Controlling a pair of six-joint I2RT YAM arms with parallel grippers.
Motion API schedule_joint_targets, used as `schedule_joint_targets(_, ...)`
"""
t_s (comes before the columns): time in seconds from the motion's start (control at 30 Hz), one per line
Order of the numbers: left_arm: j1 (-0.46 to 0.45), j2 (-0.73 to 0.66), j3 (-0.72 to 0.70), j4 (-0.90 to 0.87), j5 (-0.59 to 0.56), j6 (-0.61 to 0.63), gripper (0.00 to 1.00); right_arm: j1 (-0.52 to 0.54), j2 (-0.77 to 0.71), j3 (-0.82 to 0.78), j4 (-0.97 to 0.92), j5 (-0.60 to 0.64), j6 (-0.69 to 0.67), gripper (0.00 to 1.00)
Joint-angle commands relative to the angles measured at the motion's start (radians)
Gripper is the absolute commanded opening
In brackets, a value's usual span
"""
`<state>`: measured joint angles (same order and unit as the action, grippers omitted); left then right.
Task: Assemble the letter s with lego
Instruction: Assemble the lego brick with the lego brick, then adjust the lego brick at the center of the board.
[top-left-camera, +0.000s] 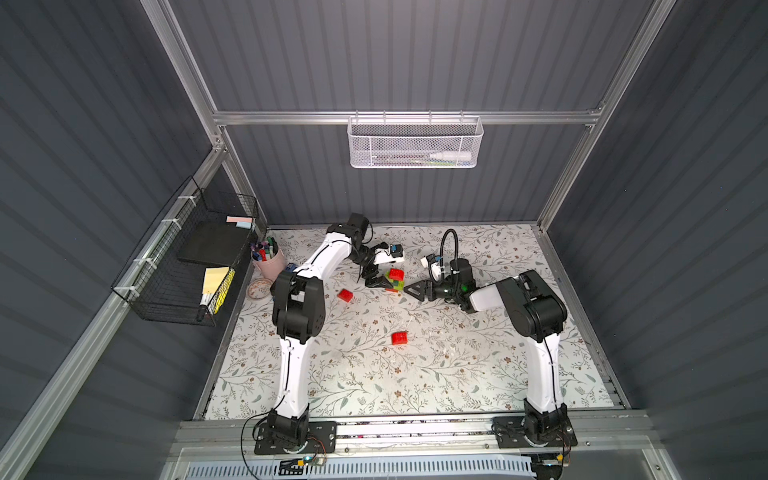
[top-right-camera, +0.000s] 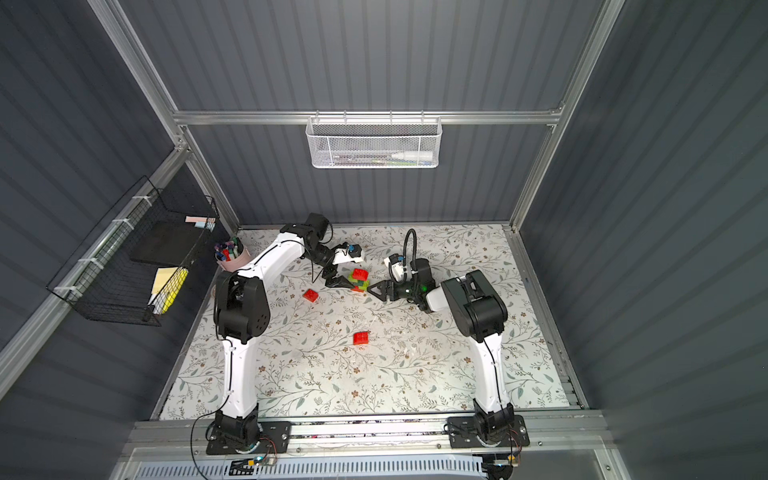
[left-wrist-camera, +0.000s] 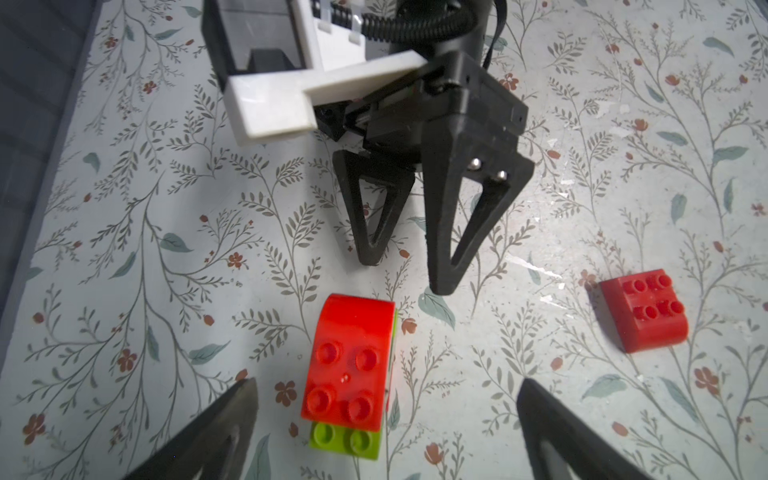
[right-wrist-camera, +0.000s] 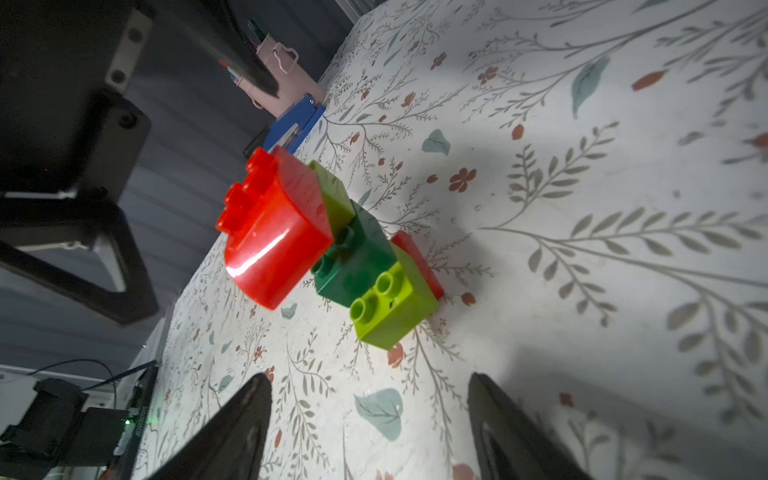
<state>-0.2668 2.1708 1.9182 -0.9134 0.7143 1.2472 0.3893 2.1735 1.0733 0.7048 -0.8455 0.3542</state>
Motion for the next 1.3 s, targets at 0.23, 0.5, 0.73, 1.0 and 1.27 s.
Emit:
schedule_joint_targets(0.23,0.018,-0.306,-0.393,0.336,-0.091,-0.286,1.0,0.048,-0.116,-0.086,0.031,0.162,-0.19,0.81)
schedule_joint_targets(0.5,0.023,-0.405,-0.523,0.404,-0.144,-0.387,0.99,0.055,-0.234,-0.136,-0.05,0.192,-0.31,0.8)
schedule_joint_targets(0.73,0.029,-0.439,-0.569,0.407,-0.152,-0.411,1.0,0.062,-0.363,-0.193,-0.087,0.253,-0.501,0.8)
schedule_joint_targets(1.0,0.032,-0.454,-0.589,0.397,-0.15,-0.409,1.0,0.068,-0.229,-0.118,0.031,0.141,-0.617,0.82)
schedule_joint_targets(1.27,0.041,-0.446,-0.572,0.352,-0.169,-0.375,0.99,0.074,-0.186,0.047,-0.247,0.129,-0.769,0.82)
